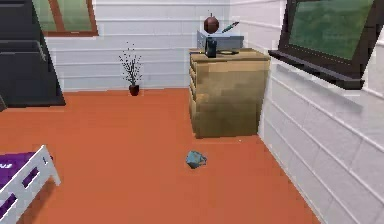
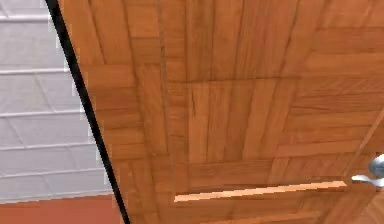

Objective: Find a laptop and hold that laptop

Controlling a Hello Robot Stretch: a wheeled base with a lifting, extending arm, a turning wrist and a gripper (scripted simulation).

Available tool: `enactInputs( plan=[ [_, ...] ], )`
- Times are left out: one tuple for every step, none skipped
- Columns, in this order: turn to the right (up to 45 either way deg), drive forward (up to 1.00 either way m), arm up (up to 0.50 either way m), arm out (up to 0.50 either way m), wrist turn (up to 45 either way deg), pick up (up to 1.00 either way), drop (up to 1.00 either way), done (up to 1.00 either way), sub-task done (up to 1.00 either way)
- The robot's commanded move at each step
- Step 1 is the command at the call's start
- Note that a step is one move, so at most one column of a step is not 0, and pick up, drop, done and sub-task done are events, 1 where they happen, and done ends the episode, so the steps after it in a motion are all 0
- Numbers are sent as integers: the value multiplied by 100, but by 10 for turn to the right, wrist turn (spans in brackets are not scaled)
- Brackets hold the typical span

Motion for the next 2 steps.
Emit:
enactInputs(
  plan=[
    [210, 0, 0, 0, 0, 0, 0, 0, 0],
    [0, 5, 0, 0, 0, 0, 0, 0, 0]
  ],
)
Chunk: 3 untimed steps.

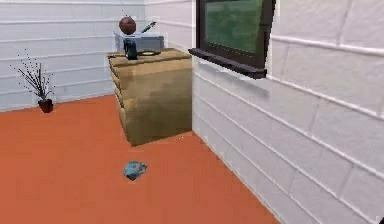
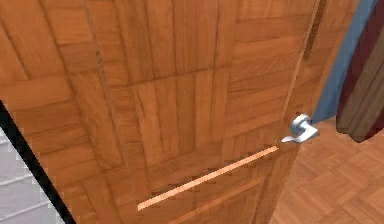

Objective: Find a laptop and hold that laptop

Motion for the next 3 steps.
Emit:
enactInputs(
  plan=[
    [-450, 0, 0, 0, 0, 0, 0, 0, 0],
    [-240, 0, 0, 0, 0, 0, 0, 0, 0],
    [0, 45, 0, 0, 0, 0, 0, 0, 0]
  ],
)
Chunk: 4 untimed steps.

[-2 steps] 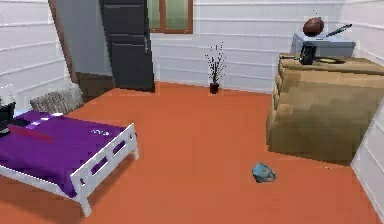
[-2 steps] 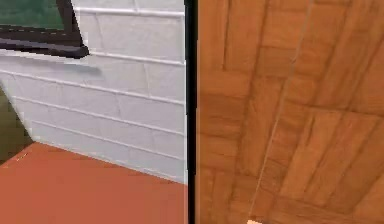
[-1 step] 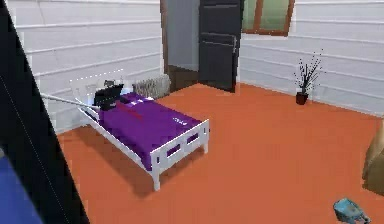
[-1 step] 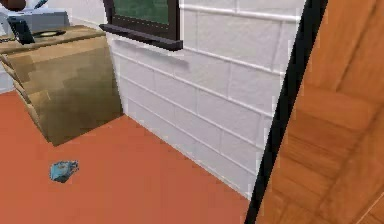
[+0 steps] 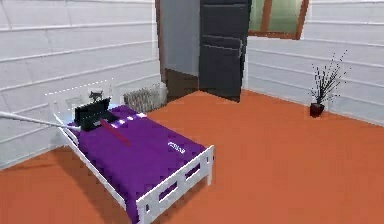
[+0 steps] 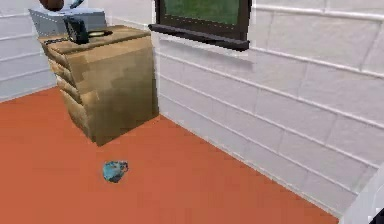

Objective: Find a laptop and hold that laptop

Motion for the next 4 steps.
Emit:
enactInputs(
  plan=[
    [-450, 0, 0, 0, 0, 0, 0, 0, 0],
    [0, 100, 0, 0, 0, 0, 0, 0, 0],
    [-90, 0, 0, 0, 0, 0, 0, 0, 0],
    [0, 30, 0, 0, 0, 0, 0, 0, 0]
  ],
)
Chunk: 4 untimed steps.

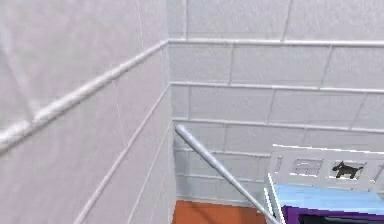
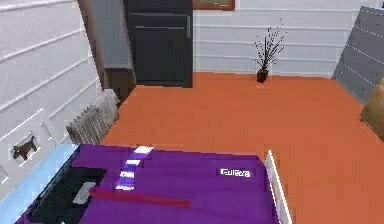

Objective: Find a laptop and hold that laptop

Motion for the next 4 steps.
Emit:
enactInputs(
  plan=[
    [-360, 0, 0, 0, 0, 0, 0, 0, 0],
    [0, 0, 46, 0, 0, 0, 0, 0, 0],
    [0, 0, 0, 48, 0, 0, 0, 0, 0],
    [0, 0, 0, 0, 450, 0, 0, 0, 0]
  ],
)
